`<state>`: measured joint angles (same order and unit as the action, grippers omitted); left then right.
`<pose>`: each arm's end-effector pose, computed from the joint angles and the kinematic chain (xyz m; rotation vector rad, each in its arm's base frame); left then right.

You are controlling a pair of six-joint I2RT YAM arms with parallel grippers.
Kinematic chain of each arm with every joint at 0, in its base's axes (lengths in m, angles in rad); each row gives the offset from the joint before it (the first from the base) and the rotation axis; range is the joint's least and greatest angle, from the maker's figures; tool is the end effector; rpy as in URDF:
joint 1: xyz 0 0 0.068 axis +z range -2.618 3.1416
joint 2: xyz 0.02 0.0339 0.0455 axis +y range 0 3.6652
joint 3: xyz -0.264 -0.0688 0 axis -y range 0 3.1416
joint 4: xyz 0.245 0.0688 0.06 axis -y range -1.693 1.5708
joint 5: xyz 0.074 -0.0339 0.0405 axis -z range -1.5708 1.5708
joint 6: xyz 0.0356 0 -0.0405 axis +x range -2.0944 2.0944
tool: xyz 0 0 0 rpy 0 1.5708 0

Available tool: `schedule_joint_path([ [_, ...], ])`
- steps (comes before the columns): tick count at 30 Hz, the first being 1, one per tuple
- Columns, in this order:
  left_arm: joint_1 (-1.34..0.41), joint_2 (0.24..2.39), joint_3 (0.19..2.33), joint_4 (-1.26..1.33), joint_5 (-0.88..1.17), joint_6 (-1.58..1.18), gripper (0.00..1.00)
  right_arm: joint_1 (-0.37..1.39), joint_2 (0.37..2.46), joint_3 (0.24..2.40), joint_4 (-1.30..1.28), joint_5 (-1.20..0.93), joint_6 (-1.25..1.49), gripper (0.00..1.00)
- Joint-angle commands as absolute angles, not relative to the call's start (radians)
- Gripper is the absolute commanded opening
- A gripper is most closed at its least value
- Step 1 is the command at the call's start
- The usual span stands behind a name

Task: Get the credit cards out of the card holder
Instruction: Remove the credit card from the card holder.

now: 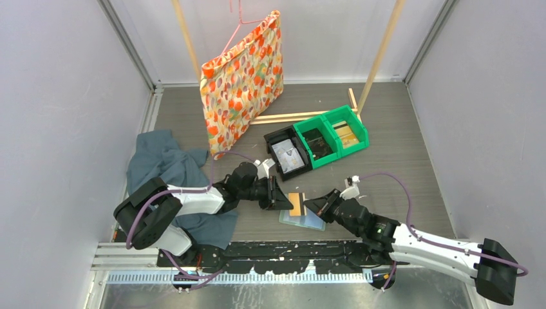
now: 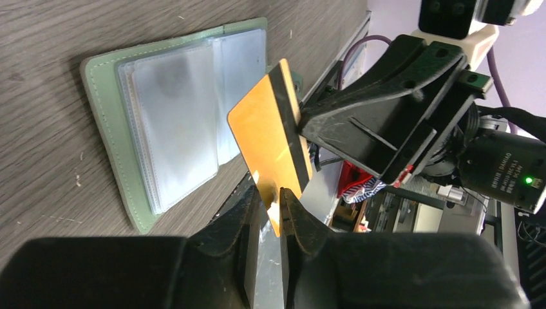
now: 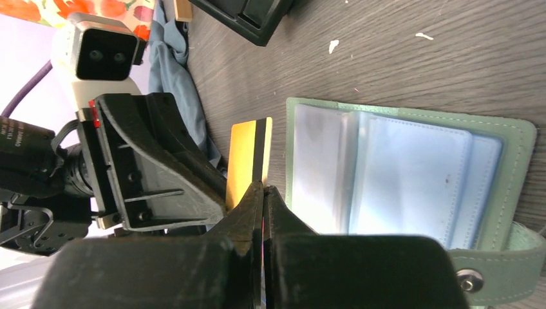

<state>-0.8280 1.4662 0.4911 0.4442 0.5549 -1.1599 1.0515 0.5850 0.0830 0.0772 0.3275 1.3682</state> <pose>0.1684 -0.2112 0.1541 -0.0111 2.5577 -1.6035 0.0803 0.1173 0.1496 0.5738 2.1182 1.1899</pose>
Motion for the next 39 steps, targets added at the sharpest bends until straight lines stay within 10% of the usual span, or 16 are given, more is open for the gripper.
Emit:
schedule_joint_path([
  [1,-0.832,1.437,0.501,0.638,0.612,-1.204,0.21,1.063,0.6,0.078,0.135,0.28,1.39,0.01],
  [27,-0.83,1.509,0.511,0.671,0.63,-1.21,0.01,1.067,0.601,0.088,0.123,0.298,1.388,0.01],
  [33,-0.83,1.491,0.514,0.627,0.624,-1.189,0.01,1.066,0.521,0.097,0.039,0.319,1.388,0.49],
  [39,-0.829,1.441,0.521,0.548,0.605,-1.152,0.01,1.067,0.418,0.124,-0.111,0.353,1.371,0.7],
])
